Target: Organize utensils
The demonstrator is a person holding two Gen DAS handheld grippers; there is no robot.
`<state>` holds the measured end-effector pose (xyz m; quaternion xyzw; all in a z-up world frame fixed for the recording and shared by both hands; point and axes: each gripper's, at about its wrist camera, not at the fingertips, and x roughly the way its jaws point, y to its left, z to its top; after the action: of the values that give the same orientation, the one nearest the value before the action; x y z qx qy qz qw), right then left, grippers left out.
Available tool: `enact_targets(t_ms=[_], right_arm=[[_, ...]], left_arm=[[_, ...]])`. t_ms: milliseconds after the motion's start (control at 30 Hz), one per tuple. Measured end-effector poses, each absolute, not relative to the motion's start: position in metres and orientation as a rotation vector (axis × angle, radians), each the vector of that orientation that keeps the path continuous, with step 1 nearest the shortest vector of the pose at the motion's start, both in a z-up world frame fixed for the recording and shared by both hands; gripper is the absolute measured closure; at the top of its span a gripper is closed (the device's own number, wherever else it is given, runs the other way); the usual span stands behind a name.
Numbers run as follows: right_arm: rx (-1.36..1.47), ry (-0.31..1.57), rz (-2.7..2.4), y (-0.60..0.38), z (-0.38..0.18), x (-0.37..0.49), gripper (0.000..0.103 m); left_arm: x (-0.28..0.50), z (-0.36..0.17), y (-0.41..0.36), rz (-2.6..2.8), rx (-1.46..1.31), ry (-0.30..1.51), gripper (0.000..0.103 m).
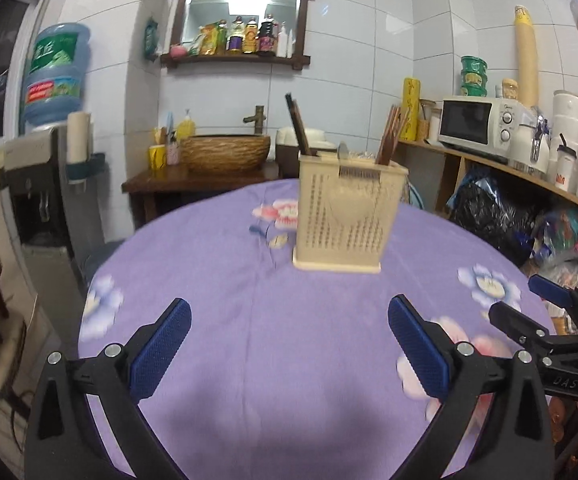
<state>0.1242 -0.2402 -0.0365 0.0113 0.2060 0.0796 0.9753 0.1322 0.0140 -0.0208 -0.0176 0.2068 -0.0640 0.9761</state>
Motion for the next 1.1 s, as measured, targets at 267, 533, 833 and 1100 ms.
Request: enact_targets(t_ms=[267,533,833,1100], right_arm=[[-0.001,0.357,0.182,-0.233,-0.039,0.044,0.006],[-0.015,0.282,0.214,-0.222,-0.017,0.013,0.006],[-0.023,0.267,0.219,-0.220,-0.009,0.006,0.006],[-0.024,0.266,0.222,-0.219,-0.008,0.006,0.006]], left_arm=[[0.062,-0.030,0.017,-0.092,-0.010,0.370,0.005],[0.036,-0.018,0.014,-0.088,-0.019,0.313,0.005],[0.030,-0.017,0.013,-0.093,-0.026,0.300,0.005],[0.028,-0.017,0.013,-0.086,-0.035,0.301,0.005]])
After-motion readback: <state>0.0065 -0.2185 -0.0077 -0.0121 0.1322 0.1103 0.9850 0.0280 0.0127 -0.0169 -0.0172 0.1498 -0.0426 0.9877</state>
